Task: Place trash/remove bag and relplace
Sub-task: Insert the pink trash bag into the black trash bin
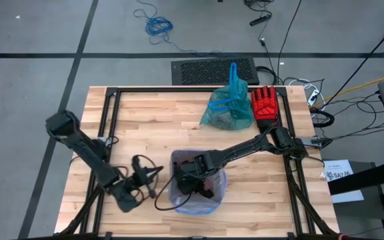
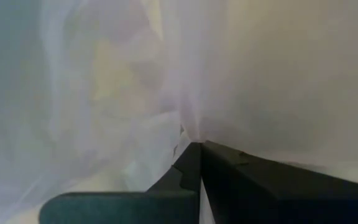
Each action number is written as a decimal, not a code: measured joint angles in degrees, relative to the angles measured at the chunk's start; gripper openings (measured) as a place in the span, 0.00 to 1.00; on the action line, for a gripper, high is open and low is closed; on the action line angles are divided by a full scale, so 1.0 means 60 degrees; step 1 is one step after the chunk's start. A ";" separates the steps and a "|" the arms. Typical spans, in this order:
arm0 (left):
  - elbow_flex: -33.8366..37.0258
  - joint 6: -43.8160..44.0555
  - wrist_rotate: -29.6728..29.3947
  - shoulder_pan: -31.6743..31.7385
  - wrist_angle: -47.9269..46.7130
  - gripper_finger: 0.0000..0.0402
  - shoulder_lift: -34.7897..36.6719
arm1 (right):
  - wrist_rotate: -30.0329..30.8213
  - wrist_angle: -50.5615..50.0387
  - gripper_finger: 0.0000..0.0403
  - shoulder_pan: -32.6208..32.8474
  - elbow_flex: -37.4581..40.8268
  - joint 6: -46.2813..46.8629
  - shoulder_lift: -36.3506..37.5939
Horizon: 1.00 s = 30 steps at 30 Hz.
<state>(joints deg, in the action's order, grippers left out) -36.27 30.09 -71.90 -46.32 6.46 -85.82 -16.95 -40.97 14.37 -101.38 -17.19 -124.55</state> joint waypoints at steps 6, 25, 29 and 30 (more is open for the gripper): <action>0.0000 0.1080 -0.0310 -0.0261 -0.0711 0.00 0.0903 | 0.0004 -0.0011 0.00 0.0004 0.0000 0.0000 0.0004; 0.0004 -0.3073 0.2613 0.1242 0.5994 0.00 -0.2310 | 0.0027 -0.0357 0.00 0.0084 0.0007 -0.0202 0.0034; 0.0007 -0.3070 0.2653 0.1262 0.5928 0.00 -0.2408 | 0.0274 -0.0327 0.00 0.0090 0.0007 -0.0227 -0.0031; 0.0012 -0.3070 0.2652 0.1262 0.5904 0.00 -0.2408 | 0.0402 -0.0303 0.00 0.0097 0.0007 -0.0285 -0.0075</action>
<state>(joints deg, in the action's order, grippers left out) -36.20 11.67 -56.00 -38.74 41.89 -100.27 -14.54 -42.79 14.95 -101.34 -18.90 -125.00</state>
